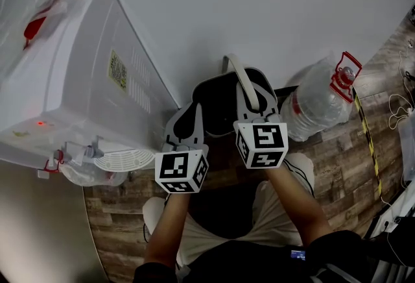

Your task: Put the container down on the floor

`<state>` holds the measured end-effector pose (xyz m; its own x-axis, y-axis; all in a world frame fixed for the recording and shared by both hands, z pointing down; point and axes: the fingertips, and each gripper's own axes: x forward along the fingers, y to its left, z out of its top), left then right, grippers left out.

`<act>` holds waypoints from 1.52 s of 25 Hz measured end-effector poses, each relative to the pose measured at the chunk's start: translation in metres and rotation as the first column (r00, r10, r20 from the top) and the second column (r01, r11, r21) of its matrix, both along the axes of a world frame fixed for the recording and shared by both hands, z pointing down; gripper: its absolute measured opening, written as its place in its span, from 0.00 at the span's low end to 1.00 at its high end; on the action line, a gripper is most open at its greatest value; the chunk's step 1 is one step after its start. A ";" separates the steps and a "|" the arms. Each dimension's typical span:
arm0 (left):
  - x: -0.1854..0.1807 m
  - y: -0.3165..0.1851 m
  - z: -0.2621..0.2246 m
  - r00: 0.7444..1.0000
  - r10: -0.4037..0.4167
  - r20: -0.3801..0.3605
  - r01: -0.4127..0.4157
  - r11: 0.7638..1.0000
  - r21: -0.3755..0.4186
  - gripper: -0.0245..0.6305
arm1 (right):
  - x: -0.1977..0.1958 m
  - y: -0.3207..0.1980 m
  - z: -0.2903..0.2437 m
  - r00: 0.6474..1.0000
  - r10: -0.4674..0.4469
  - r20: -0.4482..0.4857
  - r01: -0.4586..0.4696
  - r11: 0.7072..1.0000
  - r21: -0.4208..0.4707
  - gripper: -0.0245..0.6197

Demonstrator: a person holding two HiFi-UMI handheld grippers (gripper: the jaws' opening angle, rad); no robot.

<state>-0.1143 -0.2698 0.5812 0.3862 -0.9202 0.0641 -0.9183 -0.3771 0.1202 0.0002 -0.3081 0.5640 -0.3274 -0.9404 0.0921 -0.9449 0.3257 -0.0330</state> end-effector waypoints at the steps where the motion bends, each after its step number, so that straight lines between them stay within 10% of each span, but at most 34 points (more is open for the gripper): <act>1: 0.000 0.000 0.001 1.000 -0.001 0.000 0.001 1.000 0.001 0.06 | 0.000 0.000 0.001 1.000 0.000 0.001 0.000 1.000 0.000 0.09; 38: -0.004 0.002 0.049 1.000 0.004 -0.029 -0.007 0.996 -0.090 0.06 | -0.016 -0.022 0.121 0.991 -0.055 -0.118 0.019 0.959 -0.284 0.09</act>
<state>-0.1183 -0.2674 0.6302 0.3939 -0.9091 0.1355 -0.9121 -0.3684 0.1799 -0.0159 -0.3303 0.6855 -0.3309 -0.8576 0.3937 -0.9347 0.3551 -0.0122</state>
